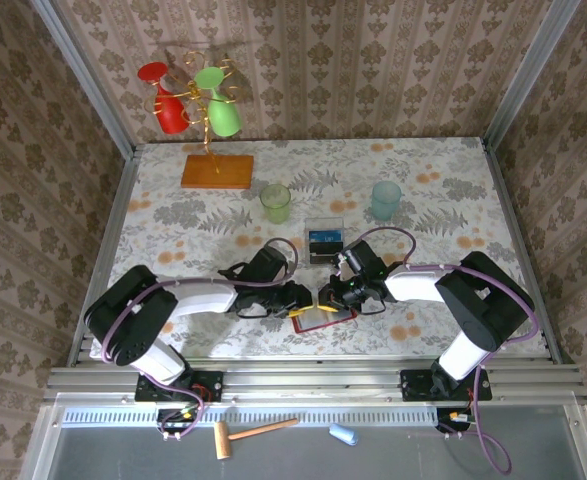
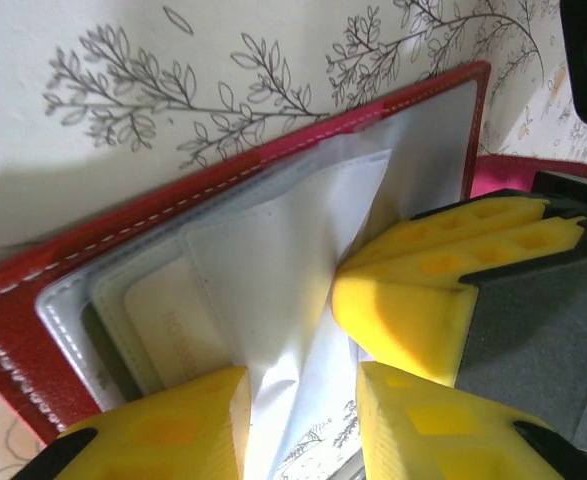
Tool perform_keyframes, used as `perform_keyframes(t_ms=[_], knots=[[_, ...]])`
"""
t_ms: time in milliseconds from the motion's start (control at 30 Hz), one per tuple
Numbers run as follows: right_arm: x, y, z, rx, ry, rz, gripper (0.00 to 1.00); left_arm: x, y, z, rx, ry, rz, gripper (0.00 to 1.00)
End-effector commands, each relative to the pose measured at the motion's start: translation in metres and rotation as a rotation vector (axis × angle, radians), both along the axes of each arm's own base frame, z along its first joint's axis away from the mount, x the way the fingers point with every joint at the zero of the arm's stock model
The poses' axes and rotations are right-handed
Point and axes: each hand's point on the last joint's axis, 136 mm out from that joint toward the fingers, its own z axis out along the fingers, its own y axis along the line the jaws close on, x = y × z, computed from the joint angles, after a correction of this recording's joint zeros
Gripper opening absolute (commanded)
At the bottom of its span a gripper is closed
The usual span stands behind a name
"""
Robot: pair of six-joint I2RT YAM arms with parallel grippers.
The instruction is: Take the credit cards out of the card holder
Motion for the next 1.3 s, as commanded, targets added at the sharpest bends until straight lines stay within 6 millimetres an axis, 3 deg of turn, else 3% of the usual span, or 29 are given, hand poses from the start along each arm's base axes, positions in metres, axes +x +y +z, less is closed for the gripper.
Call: perform_keyframes(t_ms=[0, 233, 467, 1000, 1200, 1267], knots=[[-0.008, -0.013, -0.016, -0.056, 0.046, -0.029, 0.09, -0.010, 0.002, -0.001, -0.003, 0.032, 0.002, 0.34], [-0.006, -0.012, -0.008, -0.043, 0.033, -0.033, 0.09, -0.004, 0.000, -0.010, 0.013, 0.029, 0.018, 0.34], [-0.004, -0.025, -0.002, -0.082, 0.005, -0.055, 0.10, -0.002, 0.008, -0.016, 0.044, 0.028, 0.031, 0.35], [-0.007, -0.029, -0.015, -0.098, 0.043, -0.052, 0.09, 0.005, 0.006, -0.010, 0.026, 0.013, 0.030, 0.40], [-0.001, -0.033, 0.007, -0.087, -0.014, -0.080, 0.10, 0.005, 0.006, -0.014, 0.031, 0.023, 0.030, 0.40], [0.001, -0.033, 0.015, -0.074, -0.037, -0.085, 0.14, 0.005, 0.006, -0.014, 0.030, 0.023, 0.030, 0.40]])
